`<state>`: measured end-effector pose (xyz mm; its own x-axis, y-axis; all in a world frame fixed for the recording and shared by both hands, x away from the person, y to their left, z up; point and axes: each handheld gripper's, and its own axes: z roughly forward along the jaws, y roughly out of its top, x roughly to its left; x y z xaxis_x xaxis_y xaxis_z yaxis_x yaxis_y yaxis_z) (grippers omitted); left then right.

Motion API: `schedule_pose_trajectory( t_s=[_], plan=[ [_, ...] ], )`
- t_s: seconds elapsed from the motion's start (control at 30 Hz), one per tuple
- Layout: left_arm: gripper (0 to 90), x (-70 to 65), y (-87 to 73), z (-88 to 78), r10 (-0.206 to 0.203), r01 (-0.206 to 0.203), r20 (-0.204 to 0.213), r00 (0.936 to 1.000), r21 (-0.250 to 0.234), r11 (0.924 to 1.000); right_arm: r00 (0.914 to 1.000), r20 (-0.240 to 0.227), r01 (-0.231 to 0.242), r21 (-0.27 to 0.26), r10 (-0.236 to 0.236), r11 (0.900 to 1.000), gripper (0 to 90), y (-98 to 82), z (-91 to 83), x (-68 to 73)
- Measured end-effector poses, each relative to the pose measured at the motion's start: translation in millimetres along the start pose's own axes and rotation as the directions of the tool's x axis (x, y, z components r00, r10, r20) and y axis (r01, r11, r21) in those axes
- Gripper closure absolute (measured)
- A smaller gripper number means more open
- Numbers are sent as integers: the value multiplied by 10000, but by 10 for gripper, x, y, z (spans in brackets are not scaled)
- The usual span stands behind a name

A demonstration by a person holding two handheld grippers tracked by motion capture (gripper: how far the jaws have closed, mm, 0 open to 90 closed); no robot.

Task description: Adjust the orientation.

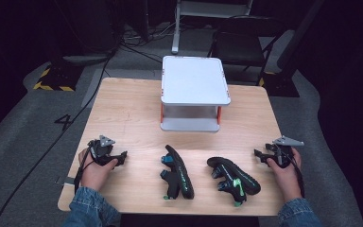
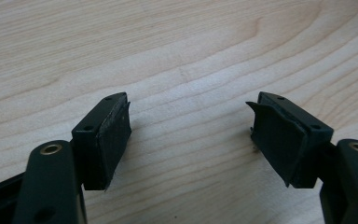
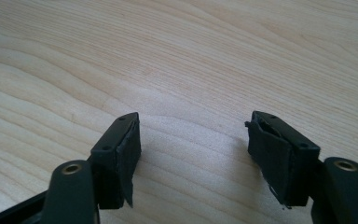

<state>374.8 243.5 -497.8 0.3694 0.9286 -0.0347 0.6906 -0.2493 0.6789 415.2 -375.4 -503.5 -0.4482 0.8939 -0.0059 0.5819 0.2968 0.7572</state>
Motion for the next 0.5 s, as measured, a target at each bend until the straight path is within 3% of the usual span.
schedule_pose_trajectory(
  t_s=[0.2,0.5],
  plan=[
    [284,-24,11,-134,-326,332,127,9994,-482,9983,9999,-127,82,27,-82,10000,324,1,3,7],
    [280,-11,-8,-228,-205,228,378,9991,-629,9978,9999,-153,79,40,-78,10000,316,16,21,13]
  ],
)
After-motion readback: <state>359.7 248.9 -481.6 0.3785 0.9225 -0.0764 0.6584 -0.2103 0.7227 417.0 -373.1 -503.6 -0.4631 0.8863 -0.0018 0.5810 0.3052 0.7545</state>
